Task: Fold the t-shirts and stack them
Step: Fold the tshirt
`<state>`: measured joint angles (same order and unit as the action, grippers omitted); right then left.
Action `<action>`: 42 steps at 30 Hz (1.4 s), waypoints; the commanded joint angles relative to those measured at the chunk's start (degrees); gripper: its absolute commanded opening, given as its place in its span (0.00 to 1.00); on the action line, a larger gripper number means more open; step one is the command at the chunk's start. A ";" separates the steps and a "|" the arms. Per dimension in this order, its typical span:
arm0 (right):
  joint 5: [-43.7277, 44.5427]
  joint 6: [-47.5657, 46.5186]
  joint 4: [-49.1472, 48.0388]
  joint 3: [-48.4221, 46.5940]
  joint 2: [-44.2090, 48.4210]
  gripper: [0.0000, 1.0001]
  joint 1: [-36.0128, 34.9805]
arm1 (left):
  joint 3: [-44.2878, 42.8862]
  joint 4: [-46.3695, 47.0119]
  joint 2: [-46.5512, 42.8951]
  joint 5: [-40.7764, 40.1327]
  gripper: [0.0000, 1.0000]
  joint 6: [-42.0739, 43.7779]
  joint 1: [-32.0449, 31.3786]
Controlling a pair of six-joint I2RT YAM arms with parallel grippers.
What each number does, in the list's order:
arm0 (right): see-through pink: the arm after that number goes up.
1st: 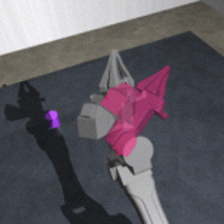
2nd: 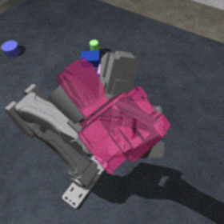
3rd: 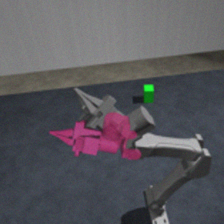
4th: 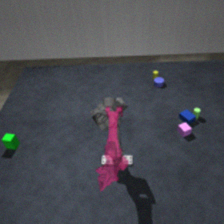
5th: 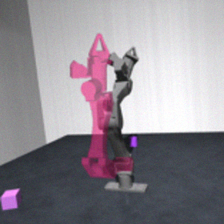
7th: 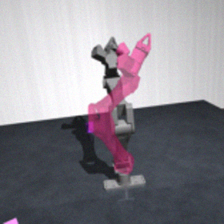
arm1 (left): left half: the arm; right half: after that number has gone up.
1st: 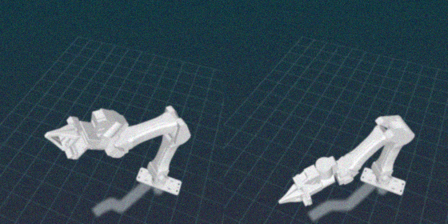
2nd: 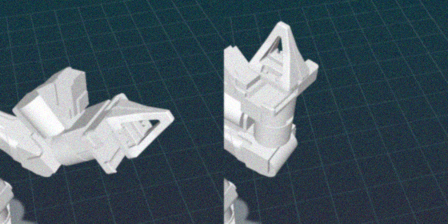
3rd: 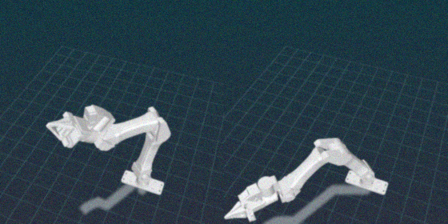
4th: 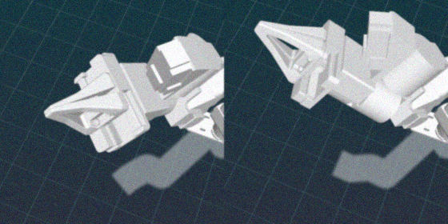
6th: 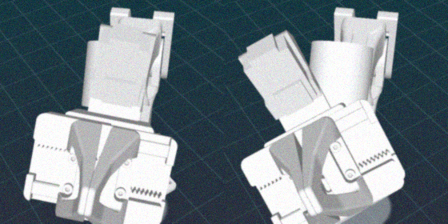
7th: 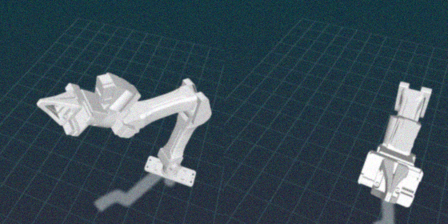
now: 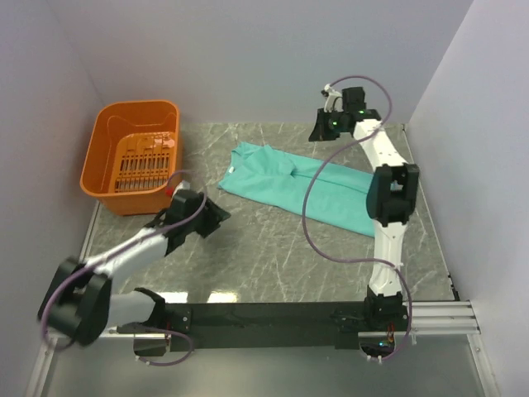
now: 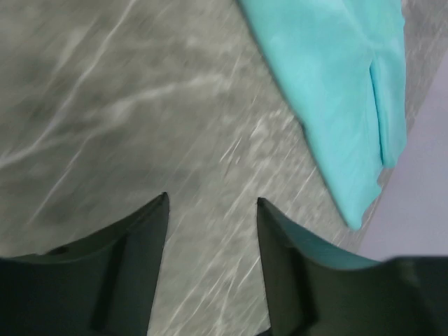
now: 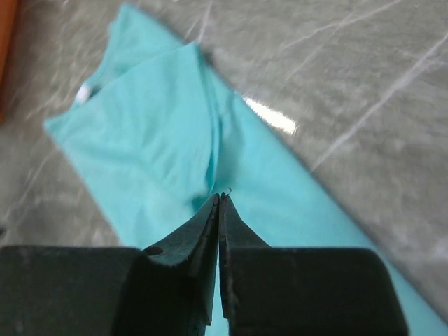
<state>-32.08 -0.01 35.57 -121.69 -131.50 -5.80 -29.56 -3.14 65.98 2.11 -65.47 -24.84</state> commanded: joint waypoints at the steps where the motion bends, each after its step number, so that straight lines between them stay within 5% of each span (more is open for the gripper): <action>1: -7.21 -12.36 2.83 8.02 12.21 0.09 2.55 | -9.26 10.25 11.51 -0.17 0.54 -1.94 -0.21; 4: -5.99 -18.70 4.07 19.59 22.21 0.06 3.78 | -20.93 11.13 23.03 1.23 0.32 -2.03 -0.73; 13: -8.70 -26.00 1.25 45.48 37.80 0.03 14.05 | -46.17 -2.13 46.60 -1.32 0.09 0.69 -3.63; 20: -10.03 -29.34 4.15 48.04 40.18 0.00 19.42 | -54.55 -10.92 54.52 -1.93 0.07 5.35 -3.72; 30: -10.38 -29.52 4.33 48.47 42.20 0.00 20.22 | -52.27 -14.79 54.96 -4.04 0.05 8.60 -3.29; 42: -8.97 -30.84 4.68 50.41 41.86 0.01 20.13 | -52.33 -20.58 53.55 -5.28 0.04 17.92 6.19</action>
<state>-41.32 -29.58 40.10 -71.53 -91.09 14.15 -80.93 -15.51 119.07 0.93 -53.34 -22.00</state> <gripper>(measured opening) 0.009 0.048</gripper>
